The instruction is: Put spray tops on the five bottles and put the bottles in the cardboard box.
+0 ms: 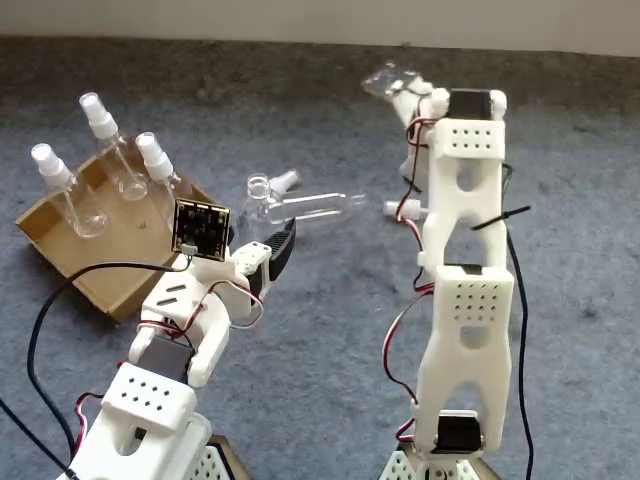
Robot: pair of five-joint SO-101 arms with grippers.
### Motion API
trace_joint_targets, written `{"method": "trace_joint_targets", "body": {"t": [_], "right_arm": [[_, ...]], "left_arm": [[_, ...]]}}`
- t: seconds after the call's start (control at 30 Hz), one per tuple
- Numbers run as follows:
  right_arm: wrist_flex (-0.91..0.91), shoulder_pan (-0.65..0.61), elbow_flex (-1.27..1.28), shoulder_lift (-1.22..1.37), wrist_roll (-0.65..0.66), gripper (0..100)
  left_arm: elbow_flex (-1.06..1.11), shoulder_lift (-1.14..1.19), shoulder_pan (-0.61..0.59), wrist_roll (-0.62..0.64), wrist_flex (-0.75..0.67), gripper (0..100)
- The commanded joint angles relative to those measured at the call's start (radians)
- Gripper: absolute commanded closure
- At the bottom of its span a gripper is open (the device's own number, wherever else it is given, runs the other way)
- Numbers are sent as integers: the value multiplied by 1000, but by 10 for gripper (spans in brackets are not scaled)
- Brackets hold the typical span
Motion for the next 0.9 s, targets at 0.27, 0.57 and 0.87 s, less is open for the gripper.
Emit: {"method": "trace_joint_targets", "body": {"t": [0.27,0.57,0.87], "right_arm": [[13,-87,225,-68,245,724],[-7,-84,252,-67,388,724],[-90,-68,257,8,394,729]], "left_arm": [[-10,-12,-2,5,-21,888],[-10,-12,-2,5,-21,888],[-10,-12,-2,5,-21,888]]}}
